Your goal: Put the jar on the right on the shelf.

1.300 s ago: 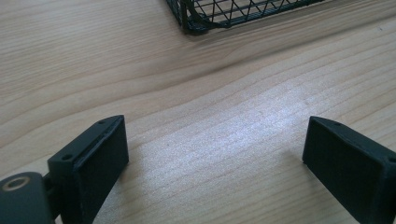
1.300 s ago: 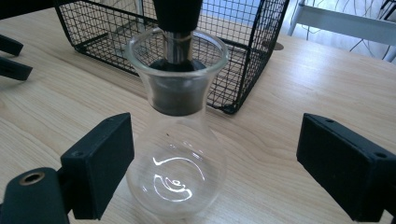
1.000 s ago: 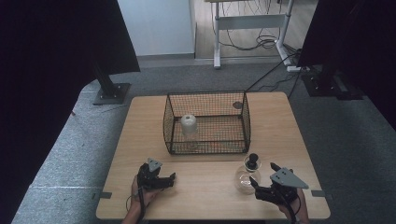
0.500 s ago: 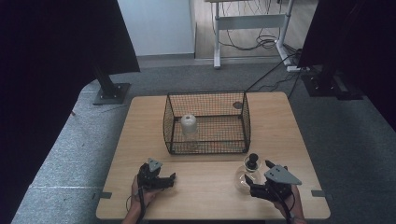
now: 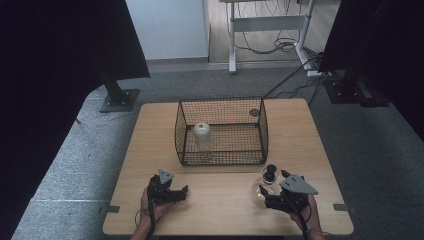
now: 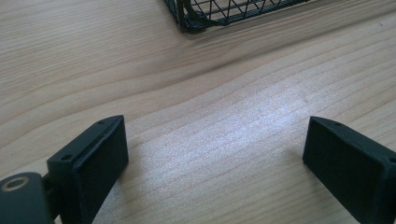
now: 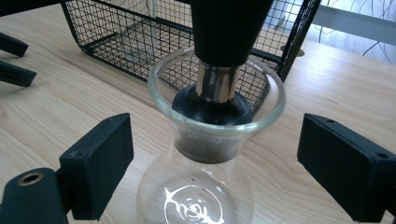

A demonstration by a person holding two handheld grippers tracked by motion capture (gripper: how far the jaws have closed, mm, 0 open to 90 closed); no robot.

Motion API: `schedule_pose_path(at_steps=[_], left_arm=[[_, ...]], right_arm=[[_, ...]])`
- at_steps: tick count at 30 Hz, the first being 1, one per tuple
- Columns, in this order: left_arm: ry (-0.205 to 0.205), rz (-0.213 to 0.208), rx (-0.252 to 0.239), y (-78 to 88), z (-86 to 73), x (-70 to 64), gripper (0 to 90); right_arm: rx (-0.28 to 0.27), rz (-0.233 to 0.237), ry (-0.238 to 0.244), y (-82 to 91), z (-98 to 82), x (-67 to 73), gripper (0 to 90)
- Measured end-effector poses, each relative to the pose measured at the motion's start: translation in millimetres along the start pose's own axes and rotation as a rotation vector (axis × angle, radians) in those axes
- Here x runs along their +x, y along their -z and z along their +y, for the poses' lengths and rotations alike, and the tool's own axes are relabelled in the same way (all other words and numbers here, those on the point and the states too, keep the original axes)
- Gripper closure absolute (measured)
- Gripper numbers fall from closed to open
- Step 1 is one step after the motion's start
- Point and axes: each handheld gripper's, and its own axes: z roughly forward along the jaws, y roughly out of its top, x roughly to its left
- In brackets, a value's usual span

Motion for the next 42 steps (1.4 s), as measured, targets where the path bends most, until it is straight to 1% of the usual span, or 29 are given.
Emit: schedule_pose_path(at_steps=[8,11,14,17,20,24,28,30,42], left_arm=[[-0.002,0.001,-0.001,0.1,0.0,-0.2,6.4],[-0.001,0.001,0.000,0.0,0.0,-0.1,6.3],[0.000,0.000,0.000,0.0,0.0,0.0,6.3],[0.001,0.000,0.001,-0.1,0.0,0.1,6.3],[0.001,0.000,0.000,-0.1,0.0,0.1,6.3],[0.003,-0.001,0.001,-0.2,0.0,0.2,6.3],[0.003,-0.001,0.001,-0.2,0.0,0.2,6.3],[0.003,-0.001,0.001,-0.2,0.1,0.2,6.3],[0.004,-0.002,0.002,-0.3,0.1,0.3,6.3]], right_arm=[[0.000,-0.008,0.003,-8.1,-0.7,4.1,10.5],[-0.004,-0.014,-0.005,-11.6,-1.5,3.8,11.7],[-0.013,-0.022,-0.018,-13.7,-2.3,3.2,14.7],[-0.033,-0.031,-0.022,-13.5,-1.5,2.9,20.8],[-0.047,-0.015,-0.011,-13.1,-0.4,3.4,28.0],[-0.036,0.015,-0.001,-15.9,-0.2,3.4,37.2],[-0.032,0.017,-0.009,-17.6,-0.9,1.9,46.9],[-0.032,0.025,-0.015,-17.0,-1.1,-0.1,47.2],[-0.037,0.024,-0.022,-16.5,-1.7,-0.6,47.6]])
